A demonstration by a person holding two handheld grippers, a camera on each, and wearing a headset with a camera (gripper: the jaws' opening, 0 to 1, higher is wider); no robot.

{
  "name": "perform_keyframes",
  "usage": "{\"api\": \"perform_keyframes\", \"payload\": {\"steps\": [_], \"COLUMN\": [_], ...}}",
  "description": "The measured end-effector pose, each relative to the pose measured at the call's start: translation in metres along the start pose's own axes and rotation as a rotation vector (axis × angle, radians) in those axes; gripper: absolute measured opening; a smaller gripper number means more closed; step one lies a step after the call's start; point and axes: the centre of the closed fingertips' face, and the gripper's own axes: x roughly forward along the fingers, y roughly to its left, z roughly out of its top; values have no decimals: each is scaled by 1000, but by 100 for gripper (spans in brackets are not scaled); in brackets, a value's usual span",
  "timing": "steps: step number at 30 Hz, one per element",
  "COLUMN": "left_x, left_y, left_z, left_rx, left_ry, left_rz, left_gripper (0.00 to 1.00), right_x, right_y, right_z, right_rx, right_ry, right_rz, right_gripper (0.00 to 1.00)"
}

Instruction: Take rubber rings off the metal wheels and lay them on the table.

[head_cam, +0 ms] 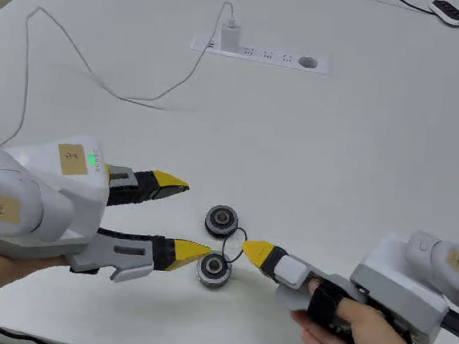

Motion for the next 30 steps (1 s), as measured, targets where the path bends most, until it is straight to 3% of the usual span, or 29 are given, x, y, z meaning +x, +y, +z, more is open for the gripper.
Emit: {"api": "perform_keyframes", "payload": {"steps": [5, 13, 24, 30], "left_x": [-1, 4, 2, 1], "left_y": [1, -8, -3, -5], "left_z": [4, 4, 5, 5], "left_rx": [-5, -1, -6, -8], "left_ry": [-10, -7, -12, -11], "left_rz": [10, -7, 10, 10], "left_gripper": [49, 49, 49, 49], "right_x": [-7, -17, -23, -24], "right_y": [-20, -43, -57, -62], "right_z": [10, 15, 16, 17], "right_rx": [19, 38, 13, -37], "right_ry": [-37, -75, -90, -87], "right_rz": [-52, -117, -197, -230], "right_gripper": [1, 1, 2, 5]}}
